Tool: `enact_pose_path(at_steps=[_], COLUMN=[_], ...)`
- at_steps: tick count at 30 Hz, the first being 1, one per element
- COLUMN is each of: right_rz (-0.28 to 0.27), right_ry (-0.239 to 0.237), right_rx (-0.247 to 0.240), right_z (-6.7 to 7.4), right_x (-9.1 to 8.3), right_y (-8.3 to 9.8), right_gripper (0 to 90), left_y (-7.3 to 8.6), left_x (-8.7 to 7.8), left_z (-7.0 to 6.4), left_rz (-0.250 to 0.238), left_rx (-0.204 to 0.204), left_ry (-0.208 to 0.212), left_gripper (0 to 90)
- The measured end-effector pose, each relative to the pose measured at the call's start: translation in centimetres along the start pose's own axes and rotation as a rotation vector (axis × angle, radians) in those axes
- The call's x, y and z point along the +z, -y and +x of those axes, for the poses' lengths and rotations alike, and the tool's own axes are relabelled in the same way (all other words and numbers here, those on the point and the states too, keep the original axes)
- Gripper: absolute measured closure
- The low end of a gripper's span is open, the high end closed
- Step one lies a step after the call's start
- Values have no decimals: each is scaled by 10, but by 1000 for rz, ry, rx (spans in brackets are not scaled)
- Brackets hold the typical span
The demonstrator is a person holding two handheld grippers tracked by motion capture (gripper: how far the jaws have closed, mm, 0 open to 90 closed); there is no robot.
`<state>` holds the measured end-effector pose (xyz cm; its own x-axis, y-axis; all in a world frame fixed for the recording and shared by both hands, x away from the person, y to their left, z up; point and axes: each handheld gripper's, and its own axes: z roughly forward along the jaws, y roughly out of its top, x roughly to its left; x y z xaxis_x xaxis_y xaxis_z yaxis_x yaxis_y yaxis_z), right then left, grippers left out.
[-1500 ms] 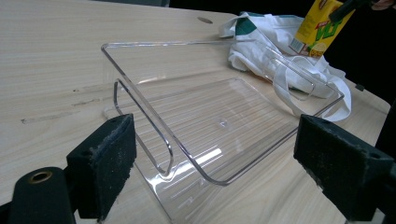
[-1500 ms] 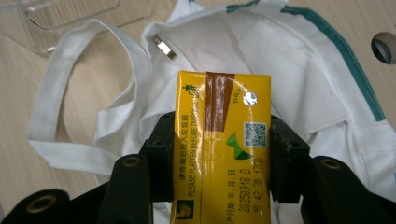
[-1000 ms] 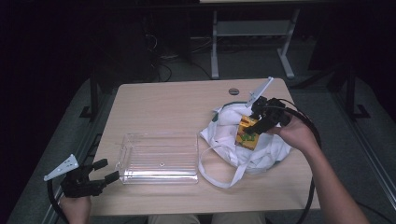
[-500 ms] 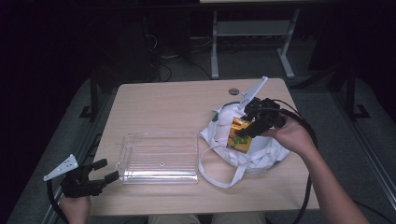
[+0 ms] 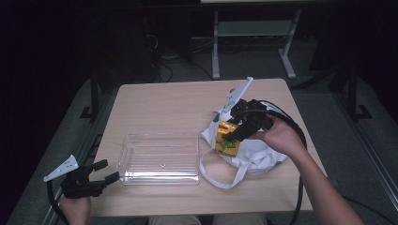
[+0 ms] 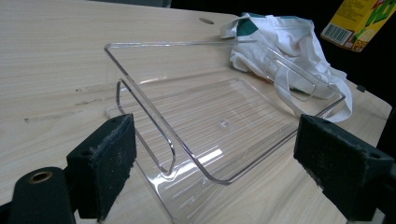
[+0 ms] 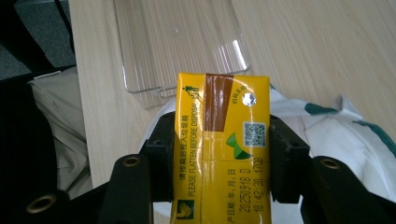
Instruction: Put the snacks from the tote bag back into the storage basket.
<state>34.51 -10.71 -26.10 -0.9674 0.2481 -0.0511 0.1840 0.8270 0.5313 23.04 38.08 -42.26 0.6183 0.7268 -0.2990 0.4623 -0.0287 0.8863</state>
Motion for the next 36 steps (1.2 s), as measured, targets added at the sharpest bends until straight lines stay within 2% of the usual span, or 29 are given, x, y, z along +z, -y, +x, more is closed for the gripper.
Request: enact_pose_path(at_steps=[2, 8, 15, 21, 25, 36], right_rz=[-7, 4, -17, -36, -28, -34], right_ry=[-4, -8, -32, -55, -68, -78], right_rx=[-17, -26, -50, -85, -111, -133], right_z=[2, 8, 15, 26, 31, 37], right_x=[1, 4, 10, 15, 20, 29], right_y=[-5, -14, -24, -35, -43, -58], right_gripper=[522, 521, 521, 521, 521, 521], left_y=[0, 0, 0, 0, 0, 0], left_x=[0, 0, 0, -1, -1, -1], left_z=[0, 0, 0, 0, 0, 0], left_rz=[0, 0, 0, 1, -1, -1], left_rx=[1, -3, -1, -4, -4, -4], left_ry=[0, -2, -1, -2, -1, -1], left_gripper=[128, 128, 127, 128, 127, 128])
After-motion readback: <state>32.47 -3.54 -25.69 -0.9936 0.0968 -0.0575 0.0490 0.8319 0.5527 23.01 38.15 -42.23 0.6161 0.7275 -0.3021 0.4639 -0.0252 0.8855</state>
